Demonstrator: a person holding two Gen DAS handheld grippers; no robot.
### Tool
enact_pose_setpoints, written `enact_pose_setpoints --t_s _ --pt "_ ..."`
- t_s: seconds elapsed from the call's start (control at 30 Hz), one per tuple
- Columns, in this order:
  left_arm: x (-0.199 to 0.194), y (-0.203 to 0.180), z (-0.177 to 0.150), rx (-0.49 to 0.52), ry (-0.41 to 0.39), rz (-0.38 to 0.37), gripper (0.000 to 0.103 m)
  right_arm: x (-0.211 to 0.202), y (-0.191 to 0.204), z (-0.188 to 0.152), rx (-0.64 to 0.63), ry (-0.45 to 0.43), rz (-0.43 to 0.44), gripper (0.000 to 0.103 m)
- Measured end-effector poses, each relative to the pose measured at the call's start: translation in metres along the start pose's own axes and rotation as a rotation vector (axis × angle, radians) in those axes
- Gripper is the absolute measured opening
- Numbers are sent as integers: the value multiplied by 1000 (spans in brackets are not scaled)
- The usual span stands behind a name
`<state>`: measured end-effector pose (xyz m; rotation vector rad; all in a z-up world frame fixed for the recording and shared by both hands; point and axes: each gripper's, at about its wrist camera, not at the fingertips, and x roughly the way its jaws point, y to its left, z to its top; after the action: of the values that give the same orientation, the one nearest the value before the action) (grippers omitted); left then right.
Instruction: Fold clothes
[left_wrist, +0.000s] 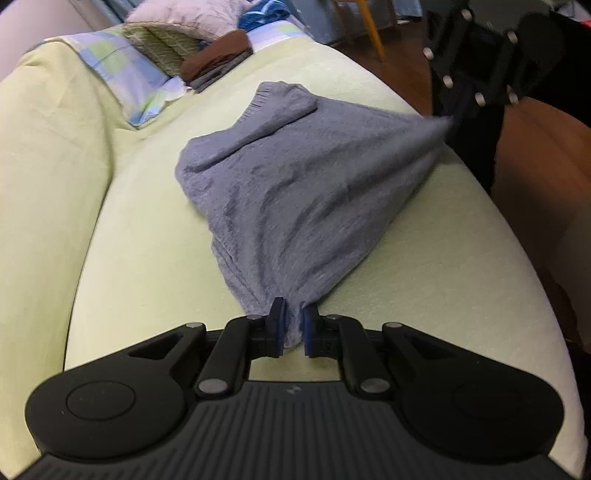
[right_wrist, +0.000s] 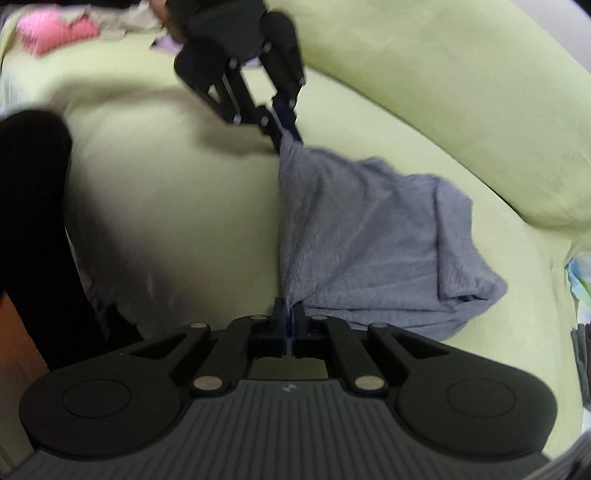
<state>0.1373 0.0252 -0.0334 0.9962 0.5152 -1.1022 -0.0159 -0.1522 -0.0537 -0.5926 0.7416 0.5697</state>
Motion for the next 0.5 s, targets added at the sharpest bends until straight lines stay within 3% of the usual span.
enact_pose_setpoints --t_s 0.07,0.17,0.2,0.3,0.43,0.5 --pt "-10 5 -6 -23 1 -4 23 -5 -8 -4 33 -3 29 20" --pt "-32 21 -18 -107 -14 7 24 -21 -38 -12 167 -55 32 26" --pt "-35 30 -17 -144 -30 30 24 -25 -56 -16 247 -85 11 30" --pt "-33 56 -6 -227 -93 61 39 -24 -99 -25 432 -166 -74 45" --pt "-5 94 25 -312 -180 32 43 -11 -151 -32 611 -258 -123 45" --pt "6 105 35 -329 -200 15 43 -2 -161 -30 598 -286 -119 45"
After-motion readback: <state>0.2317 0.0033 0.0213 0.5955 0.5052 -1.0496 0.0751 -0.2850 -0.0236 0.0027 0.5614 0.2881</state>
